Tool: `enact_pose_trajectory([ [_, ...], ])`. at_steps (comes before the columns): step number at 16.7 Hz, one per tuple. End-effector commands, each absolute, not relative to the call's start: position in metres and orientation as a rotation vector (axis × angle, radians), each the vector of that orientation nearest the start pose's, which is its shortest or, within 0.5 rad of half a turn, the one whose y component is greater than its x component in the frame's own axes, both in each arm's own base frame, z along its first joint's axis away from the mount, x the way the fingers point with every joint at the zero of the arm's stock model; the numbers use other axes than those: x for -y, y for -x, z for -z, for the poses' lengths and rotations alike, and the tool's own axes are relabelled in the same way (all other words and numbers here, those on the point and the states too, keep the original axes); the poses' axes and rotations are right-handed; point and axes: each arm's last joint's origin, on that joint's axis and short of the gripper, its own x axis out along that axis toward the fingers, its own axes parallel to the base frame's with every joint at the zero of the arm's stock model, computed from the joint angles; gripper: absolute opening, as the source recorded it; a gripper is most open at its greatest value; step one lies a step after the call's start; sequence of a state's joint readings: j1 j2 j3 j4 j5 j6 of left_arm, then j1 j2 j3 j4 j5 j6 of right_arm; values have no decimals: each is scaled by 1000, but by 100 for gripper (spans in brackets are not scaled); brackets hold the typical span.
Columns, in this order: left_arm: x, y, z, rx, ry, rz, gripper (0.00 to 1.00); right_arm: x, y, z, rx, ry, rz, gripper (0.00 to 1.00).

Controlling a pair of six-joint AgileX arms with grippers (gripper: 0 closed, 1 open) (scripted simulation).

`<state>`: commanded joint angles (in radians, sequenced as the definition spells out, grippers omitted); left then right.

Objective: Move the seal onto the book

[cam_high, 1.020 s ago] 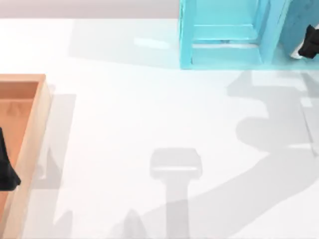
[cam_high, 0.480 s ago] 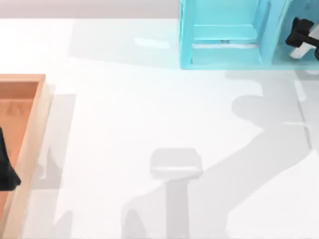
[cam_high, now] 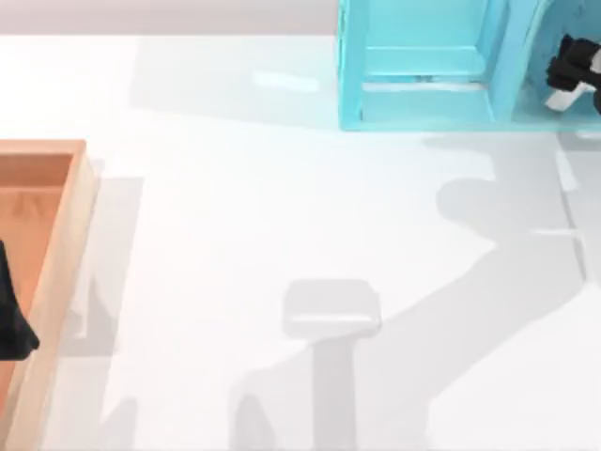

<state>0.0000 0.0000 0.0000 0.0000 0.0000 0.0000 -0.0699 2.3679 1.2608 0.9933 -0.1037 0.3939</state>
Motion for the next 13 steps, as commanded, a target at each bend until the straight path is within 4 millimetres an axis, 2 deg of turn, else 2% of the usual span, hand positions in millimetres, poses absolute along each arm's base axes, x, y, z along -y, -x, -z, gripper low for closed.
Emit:
enact_pose_trajectory([
  [7, 1, -106, -160, 0, 0, 0, 100, 25, -475, -80, -125, -392, -37, 2],
  [13, 1, -106, -160, 0, 0, 0, 100, 25, -475, -80, -125, -392, -37, 0],
])
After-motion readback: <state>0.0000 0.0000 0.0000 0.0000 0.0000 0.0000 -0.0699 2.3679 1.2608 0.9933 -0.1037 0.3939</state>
